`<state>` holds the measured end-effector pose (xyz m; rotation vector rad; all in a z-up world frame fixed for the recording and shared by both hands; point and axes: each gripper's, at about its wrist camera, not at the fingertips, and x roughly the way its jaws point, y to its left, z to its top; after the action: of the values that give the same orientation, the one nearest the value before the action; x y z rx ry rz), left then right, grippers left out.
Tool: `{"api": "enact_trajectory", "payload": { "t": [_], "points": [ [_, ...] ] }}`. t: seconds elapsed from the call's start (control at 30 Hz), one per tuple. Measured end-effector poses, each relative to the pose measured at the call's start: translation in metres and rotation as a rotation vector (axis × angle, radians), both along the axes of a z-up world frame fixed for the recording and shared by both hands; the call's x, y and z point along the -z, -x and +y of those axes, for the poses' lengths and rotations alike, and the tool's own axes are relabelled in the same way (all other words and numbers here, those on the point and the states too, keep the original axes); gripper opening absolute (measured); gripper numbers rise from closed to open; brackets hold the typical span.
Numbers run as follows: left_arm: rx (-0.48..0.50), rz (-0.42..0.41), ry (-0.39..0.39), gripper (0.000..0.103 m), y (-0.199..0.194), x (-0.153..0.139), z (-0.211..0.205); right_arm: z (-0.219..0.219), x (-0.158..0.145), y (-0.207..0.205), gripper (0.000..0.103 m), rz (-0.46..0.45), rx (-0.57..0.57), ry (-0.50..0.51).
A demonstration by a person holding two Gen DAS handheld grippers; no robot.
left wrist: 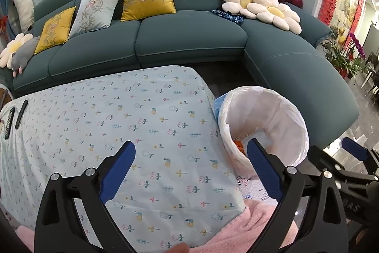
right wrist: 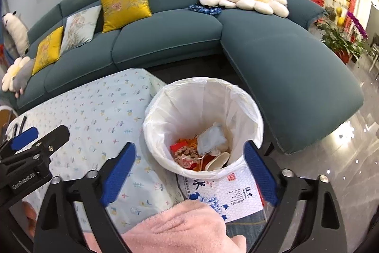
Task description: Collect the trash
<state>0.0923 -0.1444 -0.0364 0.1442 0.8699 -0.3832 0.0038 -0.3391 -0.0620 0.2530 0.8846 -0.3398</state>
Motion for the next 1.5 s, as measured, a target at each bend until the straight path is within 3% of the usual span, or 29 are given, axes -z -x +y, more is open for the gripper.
{"api": "enact_trajectory", "payload": {
  "t": [1.5],
  "points": [
    [-0.023,0.044,-0.049,0.092,0.009,0.017,-0.006,0.011,0.013,0.011,0.096,0.031,-0.011,0.065]
  ]
}}
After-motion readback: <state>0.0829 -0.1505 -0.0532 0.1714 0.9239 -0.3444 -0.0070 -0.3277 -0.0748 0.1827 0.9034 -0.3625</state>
